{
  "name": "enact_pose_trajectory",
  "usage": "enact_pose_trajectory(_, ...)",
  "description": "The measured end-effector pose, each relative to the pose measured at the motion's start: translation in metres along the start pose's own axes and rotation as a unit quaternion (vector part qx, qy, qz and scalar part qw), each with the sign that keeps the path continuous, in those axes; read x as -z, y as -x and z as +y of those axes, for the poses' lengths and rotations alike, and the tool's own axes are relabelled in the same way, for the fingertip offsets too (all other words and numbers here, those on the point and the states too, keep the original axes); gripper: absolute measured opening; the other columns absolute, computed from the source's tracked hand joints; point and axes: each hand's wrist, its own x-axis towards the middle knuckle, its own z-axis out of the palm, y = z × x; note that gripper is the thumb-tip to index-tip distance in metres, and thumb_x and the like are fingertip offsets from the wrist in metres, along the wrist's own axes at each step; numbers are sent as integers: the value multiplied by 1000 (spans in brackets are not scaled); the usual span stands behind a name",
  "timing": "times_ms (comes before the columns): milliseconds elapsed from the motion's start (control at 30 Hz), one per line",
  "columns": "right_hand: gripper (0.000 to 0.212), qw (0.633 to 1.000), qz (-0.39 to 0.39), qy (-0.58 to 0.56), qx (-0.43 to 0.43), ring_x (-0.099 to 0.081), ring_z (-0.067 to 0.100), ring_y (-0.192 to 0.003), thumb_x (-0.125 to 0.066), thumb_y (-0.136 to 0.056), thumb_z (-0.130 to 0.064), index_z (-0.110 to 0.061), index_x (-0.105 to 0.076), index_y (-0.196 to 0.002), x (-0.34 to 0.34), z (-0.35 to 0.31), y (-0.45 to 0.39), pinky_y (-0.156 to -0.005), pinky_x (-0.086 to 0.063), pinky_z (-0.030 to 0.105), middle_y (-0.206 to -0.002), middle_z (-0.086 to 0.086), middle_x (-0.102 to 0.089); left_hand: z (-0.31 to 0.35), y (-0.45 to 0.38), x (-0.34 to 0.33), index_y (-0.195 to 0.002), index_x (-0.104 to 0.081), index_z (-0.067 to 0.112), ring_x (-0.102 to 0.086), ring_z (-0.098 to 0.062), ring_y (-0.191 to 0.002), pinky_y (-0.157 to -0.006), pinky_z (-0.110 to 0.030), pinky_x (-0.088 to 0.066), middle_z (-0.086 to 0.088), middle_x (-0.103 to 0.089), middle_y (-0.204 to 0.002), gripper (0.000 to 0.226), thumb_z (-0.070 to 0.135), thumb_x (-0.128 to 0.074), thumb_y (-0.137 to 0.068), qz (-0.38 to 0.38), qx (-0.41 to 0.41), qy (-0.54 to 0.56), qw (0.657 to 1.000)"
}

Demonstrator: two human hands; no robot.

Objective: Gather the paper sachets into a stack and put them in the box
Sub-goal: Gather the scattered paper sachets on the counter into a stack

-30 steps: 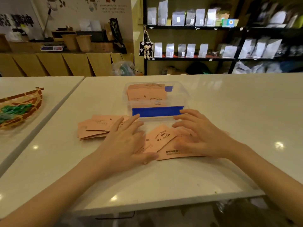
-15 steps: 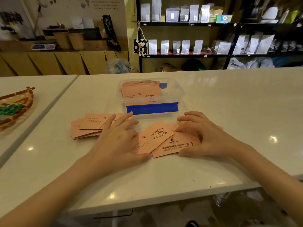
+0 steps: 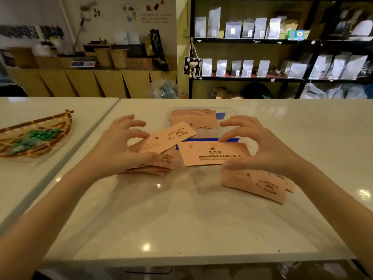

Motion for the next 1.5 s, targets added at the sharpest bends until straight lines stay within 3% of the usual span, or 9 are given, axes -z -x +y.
enact_pose_trajectory(167, 46, 998, 37, -42, 34, -24, -24, -107, -70, -55, -55, -42, -60, -98, -18, -11, -35, -83, -22, 5, -110, -41, -38, -36, -1, 13, -112, -58, 28, -13, -15, -137, -111, -48, -10, 6, -38, -141, 55, 49, -70, -63, -21, 54, -4, 998)
enact_pose_trajectory(433, 60, 996, 44, 69, 48, -25, 14, -128, -61, -64, -62, -24, -59, -110, -72, -46, -77, -107, -19, 35, -136, -5, -43, -58, 0, 1, -122, -52, 26, -5, -8, -136, -112, -40, -11, 11, -25, -145, 77, 52, -70, -52, -94, 37, 35, 994)
enact_pose_trajectory(633, 64, 990, 18, 137, 23, -10, 18, -135, -55, -68, -63, -23, -52, -119, -103, -45, -78, -111, -4, 39, -145, -2, -30, -66, -6, -12, -122, -50, 31, -15, -14, -136, -111, -39, -16, 8, -32, -144, 64, 36, -76, -63, -92, 79, 102, 987)
enact_pose_trajectory(833, 66, 976, -5, 211, 49, 8, 22, -140, -41, -75, -67, -27, -43, -128, -111, -33, -77, -111, 12, 44, -154, -1, -10, -72, -6, -15, -131, -33, 36, -20, -21, -135, -110, -43, -21, 5, -26, -148, 86, 44, -76, -57, -95, 145, 131, 976)
enact_pose_trajectory(1000, 65, 978, -1, 200, 67, 10, 17, -141, -36, -78, -65, -28, -39, -131, -95, -27, -69, -110, 13, 40, -155, -2, -5, -42, -7, -12, -129, -37, 35, -13, -15, -136, -111, -41, -16, 6, -28, -147, 87, 64, -68, -52, -59, 33, 63, 996)
enact_pose_trajectory(1133, 58, 985, 72, 147, 62, -11, 12, -138, -39, -80, -61, -31, -39, -129, -61, -17, -50, -111, 2, 33, -149, -7, -28, 7, -14, -18, -130, -32, 38, -15, -5, -131, -106, -28, -18, 14, -29, -143, 81, 69, -58, -60, -28, -89, 63, 994)
enact_pose_trajectory(1267, 46, 988, 136, 68, 0, -42, 0, -106, -51, -82, -47, -28, -45, -124, -20, 2, -17, -100, -18, 22, -118, -9, -59, 58, -20, -29, -127, -27, 46, -22, 14, -117, -93, -3, -21, 27, -28, -133, 72, 59, -60, -65, -99, -198, 138, 965)
enact_pose_trajectory(1367, 48, 985, 137, 46, -98, -51, 11, -105, -55, -80, -43, -27, -45, -124, 6, 25, 11, -89, -38, 29, -115, -6, -61, 84, -27, -46, -133, -23, 40, -18, 16, -116, -94, -3, -18, 27, -23, -135, 79, 55, -63, -67, -167, -229, 110, 953)
enact_pose_trajectory(1500, 48, 980, 73, 30, -181, -46, 11, -113, -61, -75, -43, -32, -49, -120, 29, 57, 54, -81, -38, 24, -122, -9, -55, 105, -31, -73, -136, -20, 36, -13, 9, -121, -106, -19, -16, 19, -19, -145, 84, 53, -64, -67, -248, -227, 86, 938)
